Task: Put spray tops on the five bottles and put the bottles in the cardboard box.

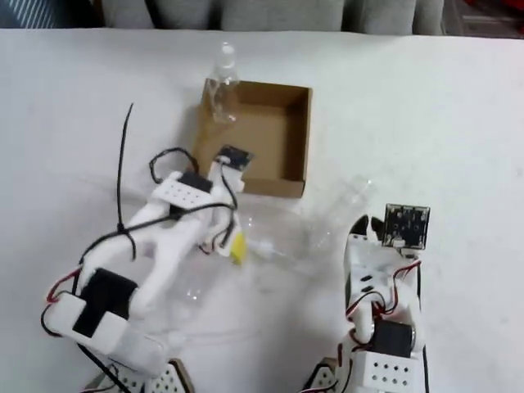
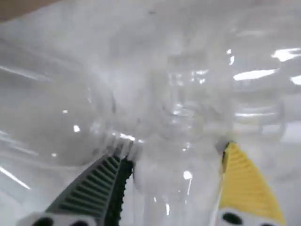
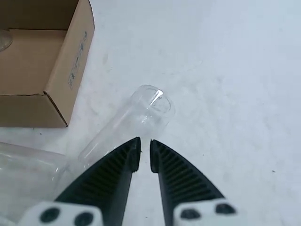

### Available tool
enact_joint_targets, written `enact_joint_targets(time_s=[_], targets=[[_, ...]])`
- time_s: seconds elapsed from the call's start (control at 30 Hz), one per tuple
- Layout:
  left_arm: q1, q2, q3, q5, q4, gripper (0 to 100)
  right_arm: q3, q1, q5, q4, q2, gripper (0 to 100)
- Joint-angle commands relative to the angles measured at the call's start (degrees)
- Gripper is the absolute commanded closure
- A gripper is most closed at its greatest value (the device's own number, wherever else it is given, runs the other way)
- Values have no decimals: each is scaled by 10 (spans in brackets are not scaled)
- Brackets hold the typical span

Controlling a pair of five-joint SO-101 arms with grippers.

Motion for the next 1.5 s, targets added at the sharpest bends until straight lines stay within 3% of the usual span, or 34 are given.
enact_joint_targets(time_s=[0.0, 0.1, 0.2, 0.3, 0.53, 0.97, 1.1, 1.47], targets=[[-1, -2, -31, 6, -10, 714, 4, -7, 6, 1, -7, 983], [0, -2, -31, 5, -11, 803, 4, -7, 6, 1, -7, 983], [3, -3, -31, 4, -12, 979, 4, -7, 6, 1, -7, 983], [21, -3, -31, 4, -1, 945, 4, -7, 6, 1, -7, 983], [46, -42, -25, 4, 11, 980, 4, -7, 6, 1, -7, 983], [37, -281, 62, 5, 33, 980, 4, -5, 6, 2, -7, 983], [-16, -363, 92, 5, 33, 980, 4, -4, 6, 2, -7, 983], [-269, -476, 123, 10, 28, 980, 4, -4, 6, 3, -7, 983]])
